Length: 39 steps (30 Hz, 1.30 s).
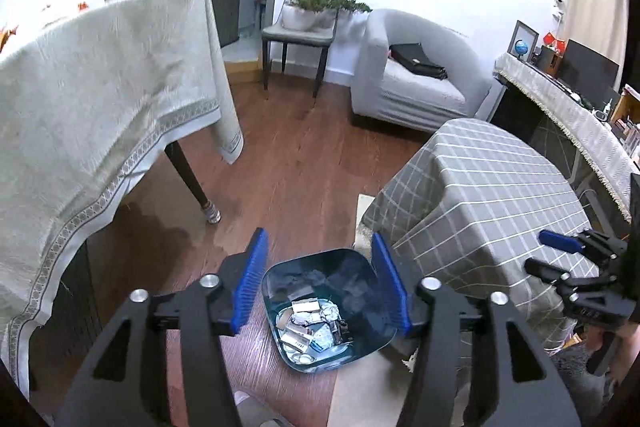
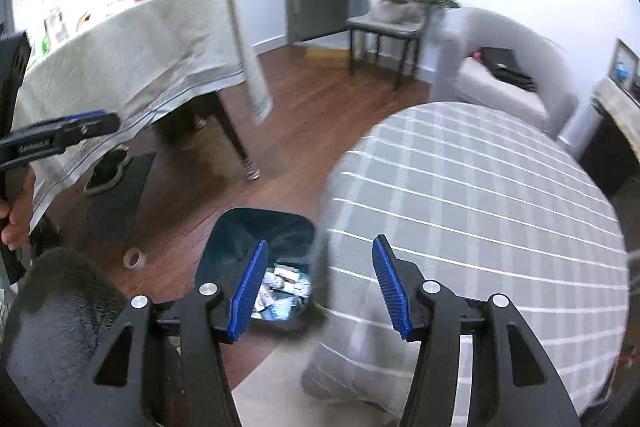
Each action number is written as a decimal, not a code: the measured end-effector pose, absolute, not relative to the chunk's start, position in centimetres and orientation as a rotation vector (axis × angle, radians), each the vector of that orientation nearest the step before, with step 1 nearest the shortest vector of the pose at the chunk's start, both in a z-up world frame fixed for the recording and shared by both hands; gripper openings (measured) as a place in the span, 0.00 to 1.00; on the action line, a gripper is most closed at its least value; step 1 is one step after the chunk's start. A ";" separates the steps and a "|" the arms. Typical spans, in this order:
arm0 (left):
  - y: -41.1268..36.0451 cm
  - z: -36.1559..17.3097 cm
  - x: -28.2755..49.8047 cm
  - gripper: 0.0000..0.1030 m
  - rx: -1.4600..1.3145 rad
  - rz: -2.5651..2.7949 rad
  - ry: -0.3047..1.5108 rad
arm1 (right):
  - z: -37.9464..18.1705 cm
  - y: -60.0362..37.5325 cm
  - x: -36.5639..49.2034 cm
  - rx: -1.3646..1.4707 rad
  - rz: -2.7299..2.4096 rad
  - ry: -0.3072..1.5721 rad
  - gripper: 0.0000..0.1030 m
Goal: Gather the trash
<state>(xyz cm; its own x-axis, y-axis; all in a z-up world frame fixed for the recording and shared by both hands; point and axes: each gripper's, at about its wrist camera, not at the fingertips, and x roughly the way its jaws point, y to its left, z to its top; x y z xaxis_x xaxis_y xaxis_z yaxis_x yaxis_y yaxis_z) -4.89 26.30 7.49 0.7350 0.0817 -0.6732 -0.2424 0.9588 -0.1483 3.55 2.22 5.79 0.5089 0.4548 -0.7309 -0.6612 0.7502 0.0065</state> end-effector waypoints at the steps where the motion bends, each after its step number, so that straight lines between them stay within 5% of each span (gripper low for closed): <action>1: 25.9 7.8 -5.2 0.65 -0.229 0.178 0.724 | 6.3 1.3 3.3 -0.286 0.667 0.781 0.61; 8: 23.3 8.6 -6.3 0.86 -0.131 0.188 0.717 | 8.1 -5.8 2.6 -0.191 0.516 0.755 0.79; 10: 22.9 8.8 -6.8 0.89 -0.127 0.200 0.683 | 8.3 -7.4 2.3 -0.170 0.480 0.756 0.89; 15: 21.5 8.5 -8.0 0.93 -0.090 0.219 0.660 | 8.7 -10.1 0.8 -0.127 0.403 0.724 0.96; 39: 19.0 3.7 -10.4 0.94 -0.054 0.203 0.635 | 4.9 -12.3 -3.6 -0.111 0.375 0.625 0.96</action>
<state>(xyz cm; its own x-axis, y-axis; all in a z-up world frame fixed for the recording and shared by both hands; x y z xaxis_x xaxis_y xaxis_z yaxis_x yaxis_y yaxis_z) -10.39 18.97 3.66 0.7857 0.1715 -0.5944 -0.2048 0.9787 0.0117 -3.64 -12.33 4.94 0.7460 0.3091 -0.5899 -0.3754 0.9268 0.0108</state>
